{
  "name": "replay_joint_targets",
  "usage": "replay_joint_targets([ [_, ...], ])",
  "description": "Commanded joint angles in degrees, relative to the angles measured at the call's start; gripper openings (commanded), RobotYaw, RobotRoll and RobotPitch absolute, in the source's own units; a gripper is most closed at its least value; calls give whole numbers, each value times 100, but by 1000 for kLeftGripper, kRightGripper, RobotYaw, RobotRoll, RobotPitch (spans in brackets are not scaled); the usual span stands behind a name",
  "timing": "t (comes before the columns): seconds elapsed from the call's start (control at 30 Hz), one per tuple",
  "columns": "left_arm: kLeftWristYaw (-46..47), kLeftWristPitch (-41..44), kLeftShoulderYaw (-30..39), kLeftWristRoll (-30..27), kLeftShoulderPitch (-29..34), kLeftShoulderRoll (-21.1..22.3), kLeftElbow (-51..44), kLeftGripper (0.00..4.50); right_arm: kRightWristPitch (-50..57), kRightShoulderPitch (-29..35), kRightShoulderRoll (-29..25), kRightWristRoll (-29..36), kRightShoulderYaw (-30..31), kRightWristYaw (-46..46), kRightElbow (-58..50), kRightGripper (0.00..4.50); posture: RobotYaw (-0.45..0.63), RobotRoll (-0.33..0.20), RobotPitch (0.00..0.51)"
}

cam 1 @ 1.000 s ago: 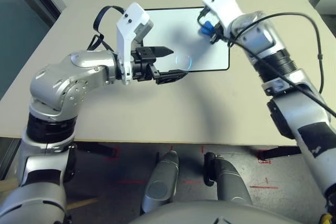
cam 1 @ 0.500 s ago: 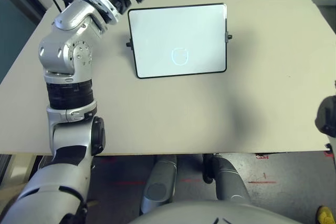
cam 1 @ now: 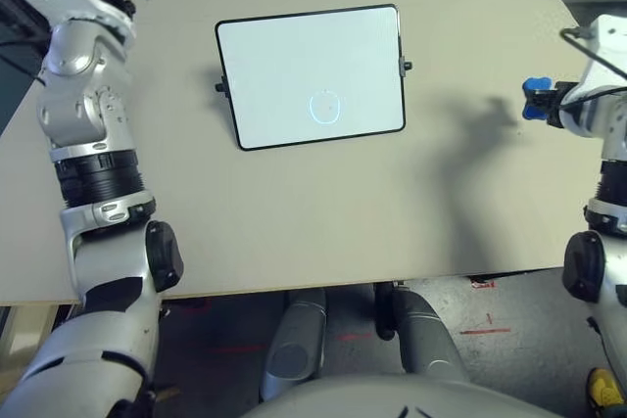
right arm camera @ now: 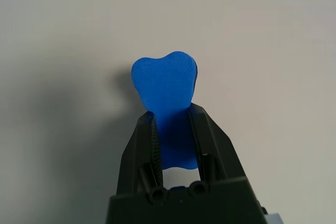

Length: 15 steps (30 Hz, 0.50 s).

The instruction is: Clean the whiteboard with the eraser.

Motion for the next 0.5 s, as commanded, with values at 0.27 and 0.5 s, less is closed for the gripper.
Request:
replay_joint_targets([
  [0.27, -77, 579, 190, -143, 761, -63, -257, 4500, -508, -134, 263, 176, 624, 184, 860, 761, 209, 0, 174],
  [0.5, -117, 830, 134, -212, 823, -253, -347, 4500, -586, -77, 229, 283, 629, 318, 825, 2094, 201, 0, 173],
])
